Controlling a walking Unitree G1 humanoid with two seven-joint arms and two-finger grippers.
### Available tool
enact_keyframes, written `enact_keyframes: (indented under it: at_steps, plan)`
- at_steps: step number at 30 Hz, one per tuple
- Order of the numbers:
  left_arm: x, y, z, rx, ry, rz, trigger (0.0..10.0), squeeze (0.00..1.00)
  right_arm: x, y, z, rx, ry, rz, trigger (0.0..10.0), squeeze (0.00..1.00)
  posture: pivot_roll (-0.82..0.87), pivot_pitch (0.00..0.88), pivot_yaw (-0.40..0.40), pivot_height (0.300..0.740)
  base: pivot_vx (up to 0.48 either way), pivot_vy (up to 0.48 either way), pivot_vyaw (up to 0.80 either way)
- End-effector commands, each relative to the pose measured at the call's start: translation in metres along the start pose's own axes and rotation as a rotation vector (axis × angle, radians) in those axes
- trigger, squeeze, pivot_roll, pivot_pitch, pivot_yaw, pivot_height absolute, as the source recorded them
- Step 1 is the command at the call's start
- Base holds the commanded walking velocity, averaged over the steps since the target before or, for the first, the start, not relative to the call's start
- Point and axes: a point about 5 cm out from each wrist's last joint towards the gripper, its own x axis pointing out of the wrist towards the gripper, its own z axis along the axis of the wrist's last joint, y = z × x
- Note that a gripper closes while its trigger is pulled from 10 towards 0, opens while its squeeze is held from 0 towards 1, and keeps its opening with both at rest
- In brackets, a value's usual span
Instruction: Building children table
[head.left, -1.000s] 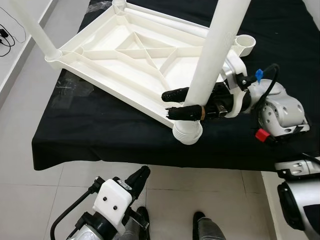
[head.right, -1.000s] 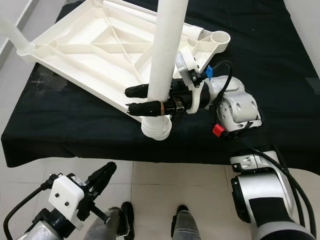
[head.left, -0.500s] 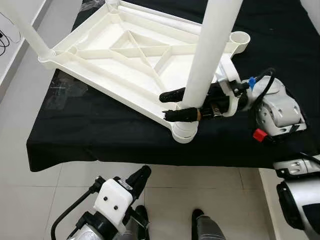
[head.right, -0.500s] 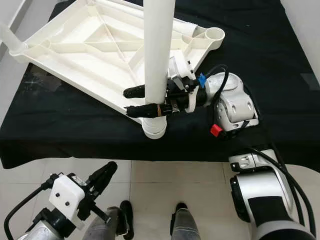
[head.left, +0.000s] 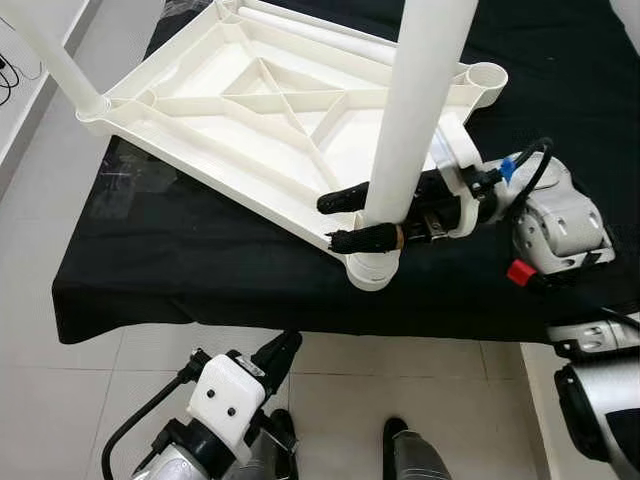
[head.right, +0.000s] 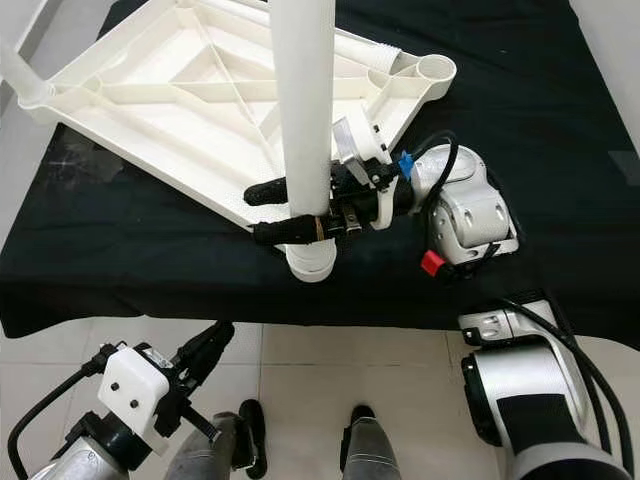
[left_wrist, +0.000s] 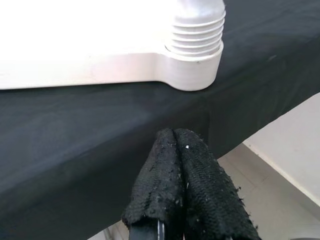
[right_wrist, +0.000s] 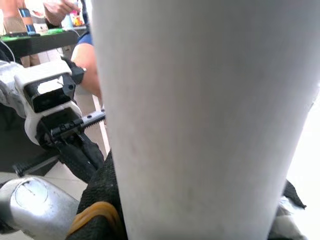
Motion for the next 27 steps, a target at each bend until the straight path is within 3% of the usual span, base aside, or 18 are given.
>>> enact_keyframes:
  at_steps: [1,14,16,21,24,27]
  plan:
    - [-0.003,0.0,-0.005,-0.001,0.025,-0.002,10.0,0.0,0.011,0.006,-0.022,0.069,0.022,0.045,10.0,0.0,0.11,0.37,0.048,0.74,0.0,0.0,0.0]
    - [0.0,0.0,-0.006,-0.001,0.019,0.001,10.0,0.0,0.009,0.017,-0.043,0.084,0.089,-0.18,10.0,0.0,0.09,0.371,0.04,0.74,0.0,0.0,0.0]
    - [0.001,0.0,-0.006,-0.001,0.015,0.002,10.0,0.0,0.01,0.016,-0.048,0.121,0.107,-0.321,10.0,0.0,0.08,0.367,0.033,0.74,0.0,0.0,0.0]
    - [0.002,-0.001,-0.007,-0.001,0.014,0.004,10.0,0.0,0.01,0.017,-0.053,0.134,0.14,-0.468,10.0,0.0,0.07,0.365,0.032,0.74,0.0,0.0,0.0]
    - [0.002,-0.001,-0.008,-0.002,0.013,0.005,10.0,0.0,0.013,0.026,-0.064,0.202,0.212,-0.625,10.0,0.0,0.07,0.361,0.03,0.74,0.0,0.0,0.0]
    - [0.002,-0.001,-0.008,-0.003,0.012,0.005,10.0,0.0,0.013,0.029,-0.067,0.218,0.227,-0.658,10.0,0.0,0.07,0.361,0.03,0.74,0.0,0.0,0.0]
